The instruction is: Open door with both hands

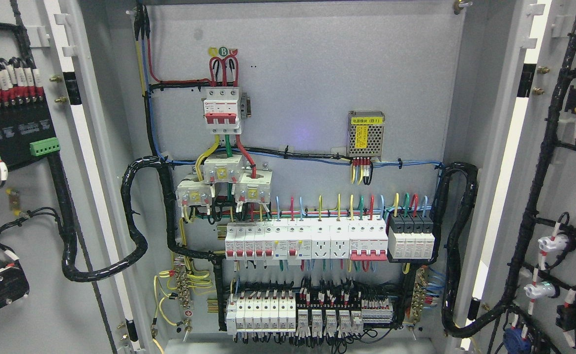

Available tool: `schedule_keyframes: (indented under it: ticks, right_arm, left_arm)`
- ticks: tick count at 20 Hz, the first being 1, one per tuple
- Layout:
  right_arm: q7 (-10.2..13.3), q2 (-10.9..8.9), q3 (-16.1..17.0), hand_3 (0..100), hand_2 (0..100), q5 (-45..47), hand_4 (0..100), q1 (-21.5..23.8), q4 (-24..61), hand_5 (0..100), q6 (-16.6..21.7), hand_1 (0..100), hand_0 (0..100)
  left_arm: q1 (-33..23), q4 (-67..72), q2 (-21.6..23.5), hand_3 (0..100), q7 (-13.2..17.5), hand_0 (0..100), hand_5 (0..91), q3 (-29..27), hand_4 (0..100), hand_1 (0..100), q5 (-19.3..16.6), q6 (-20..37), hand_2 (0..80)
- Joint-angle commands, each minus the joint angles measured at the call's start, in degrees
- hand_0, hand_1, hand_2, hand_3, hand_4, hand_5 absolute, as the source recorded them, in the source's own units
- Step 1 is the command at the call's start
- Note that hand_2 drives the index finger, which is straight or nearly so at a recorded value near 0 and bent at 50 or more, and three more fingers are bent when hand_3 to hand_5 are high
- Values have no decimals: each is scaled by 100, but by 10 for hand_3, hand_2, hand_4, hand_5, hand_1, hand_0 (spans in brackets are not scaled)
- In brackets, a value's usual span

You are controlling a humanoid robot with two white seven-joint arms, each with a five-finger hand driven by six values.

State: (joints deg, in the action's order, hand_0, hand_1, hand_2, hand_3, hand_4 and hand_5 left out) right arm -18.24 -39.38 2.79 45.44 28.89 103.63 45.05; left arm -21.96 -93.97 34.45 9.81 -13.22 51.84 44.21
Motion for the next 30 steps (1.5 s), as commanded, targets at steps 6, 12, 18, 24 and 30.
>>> schedule_keyframes:
  ticks: [6, 12, 18, 24, 30]
  right_arm:
    - [-91, -201, 20, 0, 0, 122, 0, -15, -35, 0, 1067, 0, 0]
    - [-355, -201, 20, 0, 0, 122, 0, -6, -44, 0, 1094, 0, 0]
    - [-373, -201, 99, 0, 0, 131, 0, 20, -62, 0, 1094, 0, 0]
    - [-382, -325, 108, 0, 0, 131, 0, 20, -141, 0, 1094, 0, 0]
    - [-531, -395, 99, 0, 0, 131, 0, 20, -158, 0, 1094, 0, 0]
  left_arm:
    - [578, 607, 115, 0, -6, 0, 0, -146, 30, 0, -7, 1161, 0]
    - [807, 994, 123, 0, -6, 0, 0, -146, 30, 0, -16, 555, 0]
    - [1009, 1293, 229, 0, -6, 0, 0, -146, 30, 0, -33, -35, 0]
    - [1246, 1785, 273, 0, -6, 0, 0, -137, 30, 0, -51, -150, 0]
    - [1264, 1856, 273, 0, -6, 0, 0, -129, 30, 0, -51, -158, 0]
